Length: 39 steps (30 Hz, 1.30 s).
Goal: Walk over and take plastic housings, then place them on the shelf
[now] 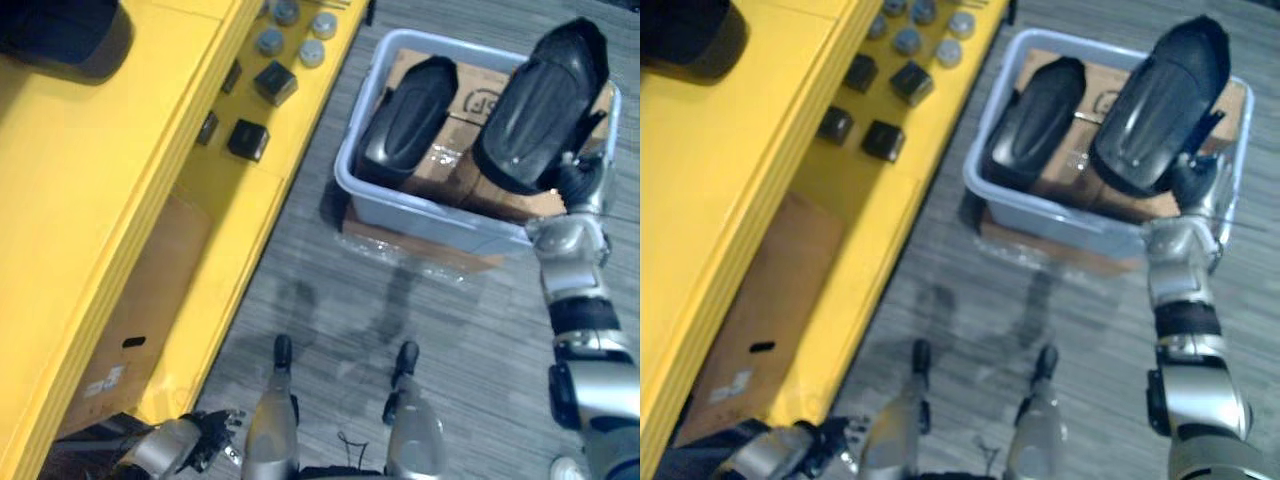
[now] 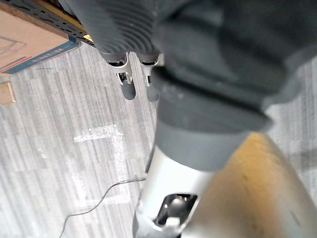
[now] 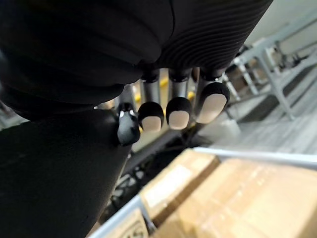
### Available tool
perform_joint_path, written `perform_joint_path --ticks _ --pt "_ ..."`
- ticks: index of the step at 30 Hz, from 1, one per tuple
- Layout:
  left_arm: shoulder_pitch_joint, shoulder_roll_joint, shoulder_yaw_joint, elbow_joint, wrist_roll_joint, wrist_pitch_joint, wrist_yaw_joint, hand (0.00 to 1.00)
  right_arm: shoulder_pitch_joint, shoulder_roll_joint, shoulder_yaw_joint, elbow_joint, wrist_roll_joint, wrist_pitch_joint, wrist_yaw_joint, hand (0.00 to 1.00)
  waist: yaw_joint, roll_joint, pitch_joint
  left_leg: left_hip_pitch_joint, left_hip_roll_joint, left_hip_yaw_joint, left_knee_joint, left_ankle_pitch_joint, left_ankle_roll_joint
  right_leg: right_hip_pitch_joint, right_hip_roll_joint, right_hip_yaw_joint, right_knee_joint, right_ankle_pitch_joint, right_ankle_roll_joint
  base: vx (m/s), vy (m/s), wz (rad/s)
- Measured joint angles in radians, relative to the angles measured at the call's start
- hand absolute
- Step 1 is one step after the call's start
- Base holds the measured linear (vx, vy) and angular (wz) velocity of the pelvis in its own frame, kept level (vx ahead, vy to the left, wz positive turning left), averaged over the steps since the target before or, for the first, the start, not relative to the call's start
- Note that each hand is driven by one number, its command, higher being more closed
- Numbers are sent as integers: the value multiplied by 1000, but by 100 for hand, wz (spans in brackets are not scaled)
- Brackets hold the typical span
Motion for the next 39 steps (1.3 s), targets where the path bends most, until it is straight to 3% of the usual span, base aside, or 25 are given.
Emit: perform_joint_path --ticks 9,17,19,22,28,31,34,35,36,38,39 --pt "0 -3 -35 7 -7 -10 73 0 14 9 55 -106 -100 -152 2 100 -12 3 -6 34 0 34 0 -18 -2 4 3 40 -1 -2 2 14 3 -12" --pt "0 -11 -44 81 -118 -59 97 0 35 15 128 -146 -124 -192 24 100 -16 11 -10 38 8 43 0 -28 -7 2 12 46 -7 -4 2 29 -2 -5" --pt "-1 -16 -50 106 -123 -93 101 0 47 23 128 -146 -124 -207 23 100 -16 11 -10 38 9 43 0 -31 -8 2 13 46 -6 -3 1 16 -2 0" --pt "-30 8 -111 111 -155 -107 96 0 52 25 128 -146 -124 -210 22 100 -17 11 -10 38 9 42 0 -32 -9 3 14 45 -5 -1 -2 0 0 0" --pt "-32 23 -125 136 -247 -119 71 0 68 26 127 -146 -125 -230 14 100 -19 11 -10 38 9 36 0 -34 -10 3 14 44 -1 -5 1 0 0 0" --pt "-44 27 -157 159 -250 -169 73 0 88 29 127 -146 -129 -231 -2 100 -19 11 -10 40 9 32 0 -34 -10 4 14 42 7 -10 1 0 0 2" --pt "-44 26 -185 159 -164 -258 150 0 103 34 125 -147 -128 -231 -8 100 -17 12 -11 42 9 28 0 -34 -10 6 14 40 10 -14 1 -1 0 2" --pt "-48 26 -180 159 -128 -293 213 0 110 36 125 -147 -128 -230 -13 100 -17 12 -11 43 10 24 0 -34 -10 7 14 38 14 -18 1 -9 -3 12" --pt "-65 -6 -90 159 -119 -376 315 0 130 37 119 -151 -128 -229 -28 100 -14 15 -13 40 9 14 0 -33 -10 9 11 30 21 -22 -1 -12 -2 27" --pt "-198 -161 98 124 -88 -512 484 0 193 47 83 -153 -126 -217 -43 100 -10 22 -27 29 2 -28 0 -28 -8 30 -1 -14 29 -33 5 -17 8 55" --pt "-242 -220 142 78 -61 -556 532 0 215 67 75 -153 -126 -215 -46 100 -9 14 -43 18 2 -37 0 -26 -8 31 -2 -25 29 -33 4 -3 13 43"
